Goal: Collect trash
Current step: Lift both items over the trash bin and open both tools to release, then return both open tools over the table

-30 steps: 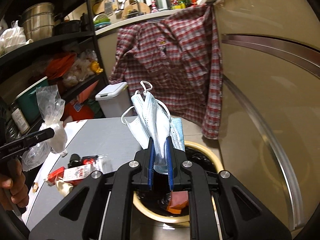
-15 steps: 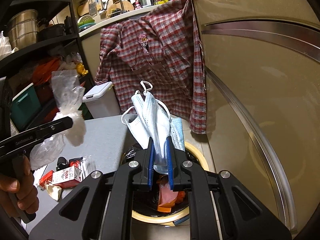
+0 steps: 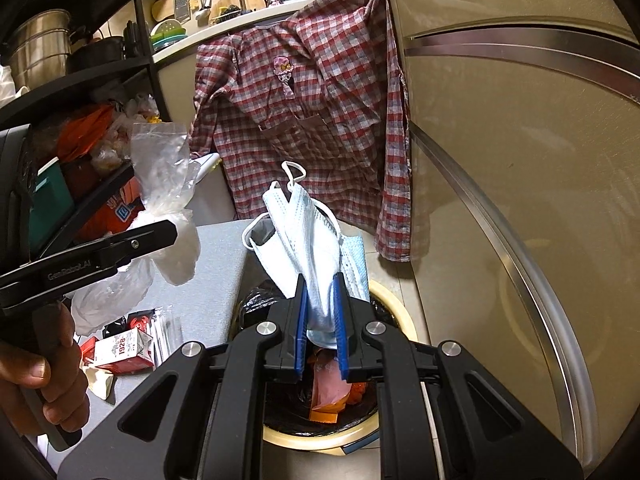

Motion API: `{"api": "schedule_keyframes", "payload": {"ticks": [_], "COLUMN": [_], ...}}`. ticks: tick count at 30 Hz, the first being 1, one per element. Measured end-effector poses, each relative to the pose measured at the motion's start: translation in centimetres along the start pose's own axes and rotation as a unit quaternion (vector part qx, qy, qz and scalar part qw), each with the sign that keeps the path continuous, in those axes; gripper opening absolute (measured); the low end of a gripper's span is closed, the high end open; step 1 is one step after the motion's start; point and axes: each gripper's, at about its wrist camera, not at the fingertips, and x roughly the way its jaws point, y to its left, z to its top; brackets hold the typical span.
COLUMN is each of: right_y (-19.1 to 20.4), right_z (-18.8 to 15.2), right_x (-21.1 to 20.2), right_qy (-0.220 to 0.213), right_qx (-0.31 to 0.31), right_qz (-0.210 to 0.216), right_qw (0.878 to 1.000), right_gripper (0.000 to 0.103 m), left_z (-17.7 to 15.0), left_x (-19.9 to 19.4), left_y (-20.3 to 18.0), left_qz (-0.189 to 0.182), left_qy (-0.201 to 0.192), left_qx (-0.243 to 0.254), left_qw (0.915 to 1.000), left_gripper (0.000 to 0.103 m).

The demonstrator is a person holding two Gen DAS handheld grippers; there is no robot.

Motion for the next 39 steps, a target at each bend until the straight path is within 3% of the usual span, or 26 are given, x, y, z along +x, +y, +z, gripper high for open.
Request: {"api": "schedule_keyframes", "payload": {"ticks": [5, 7, 9, 11, 24, 39], "right_y": [0.1, 0.2, 0.1, 0.0, 0.1, 2.1], "right_z": [0.1, 0.0, 0.0, 0.1, 0.0, -0.1], "right_x": [0.4, 0.7, 0.8, 0.9, 0.8, -0.4], "right_qy": [0.005, 0.009, 0.01, 0.01, 0.009, -0.007], "right_qx": [-0.002, -0.004, -0.002, 0.0, 0.0, -0.014], "right_qz": [-0.001, -0.003, -0.005, -0.005, -0.003, -0.004], "right_qw": [1.0, 1.0, 1.0, 1.0, 1.0, 1.0], "right_gripper": [0.016, 0.019, 0.032, 0.041, 0.041, 0.041], "left_z": [0.4, 0.5, 0.6, 0.7, 0.4, -0.5], "left_x": [0.6, 0.9, 1.1, 1.2, 0.5, -3.9], "left_y": [-0.4, -0.6, -0.8, -0.9, 0.0, 1.4], "left_qz": [-0.005, -0.01, -0.01, -0.01, -0.007, 0.015], "left_qy": [0.006, 0.011, 0.013, 0.013, 0.011, -0.017], "left_qx": [0.0, 0.001, 0.003, 0.006, 0.002, 0.014], "left_qw": [1.0, 0.9999, 0.9999, 0.9998, 0.9999, 0.9996], "left_gripper": [0.054, 0.06, 0.068, 0.068, 0.068, 0.068]}}
